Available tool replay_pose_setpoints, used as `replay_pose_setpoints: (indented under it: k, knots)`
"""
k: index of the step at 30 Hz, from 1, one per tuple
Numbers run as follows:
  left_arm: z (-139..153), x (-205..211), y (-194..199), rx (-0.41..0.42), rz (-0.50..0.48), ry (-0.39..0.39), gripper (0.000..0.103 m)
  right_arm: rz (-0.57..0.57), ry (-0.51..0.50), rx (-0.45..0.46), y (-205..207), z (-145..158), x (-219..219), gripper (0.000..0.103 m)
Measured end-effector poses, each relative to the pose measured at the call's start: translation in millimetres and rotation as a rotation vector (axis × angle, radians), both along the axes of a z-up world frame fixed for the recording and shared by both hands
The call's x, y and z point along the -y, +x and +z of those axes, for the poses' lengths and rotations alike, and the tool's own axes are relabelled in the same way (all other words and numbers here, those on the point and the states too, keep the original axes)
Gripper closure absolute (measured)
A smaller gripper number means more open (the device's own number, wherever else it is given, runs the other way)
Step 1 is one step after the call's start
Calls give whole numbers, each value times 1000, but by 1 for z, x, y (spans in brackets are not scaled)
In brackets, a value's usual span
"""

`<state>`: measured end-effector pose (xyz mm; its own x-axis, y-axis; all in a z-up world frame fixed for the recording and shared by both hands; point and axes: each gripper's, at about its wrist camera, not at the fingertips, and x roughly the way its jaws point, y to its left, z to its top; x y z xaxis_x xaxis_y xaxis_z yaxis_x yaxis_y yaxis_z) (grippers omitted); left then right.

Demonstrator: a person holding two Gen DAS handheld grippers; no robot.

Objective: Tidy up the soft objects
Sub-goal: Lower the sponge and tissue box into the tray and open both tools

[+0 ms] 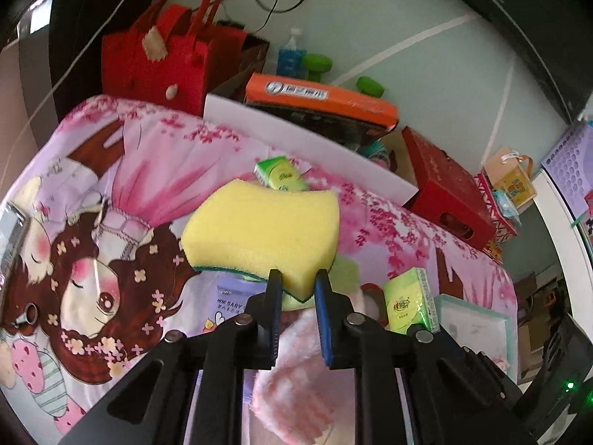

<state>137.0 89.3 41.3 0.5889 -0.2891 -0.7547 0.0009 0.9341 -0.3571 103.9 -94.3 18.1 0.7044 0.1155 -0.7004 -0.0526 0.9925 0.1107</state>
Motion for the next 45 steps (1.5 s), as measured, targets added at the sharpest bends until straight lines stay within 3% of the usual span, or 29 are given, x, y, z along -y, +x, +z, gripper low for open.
replay_pose_setpoints:
  k: [11,24,35,45]
  knots:
    - [24,36,-16,61,-89,40,85,-51,3,39,-18,21,28,80]
    - [31,107,-27,86,-261,72,85,-260,-14,12,-34,21,110,80]
    - [25,177,-42,117,-428,120,85,-433,31,-20,-57,14,189,80]
    - [-2,250,-62,110,-607,162,85,-554,32,-52,-78,5,242,80]
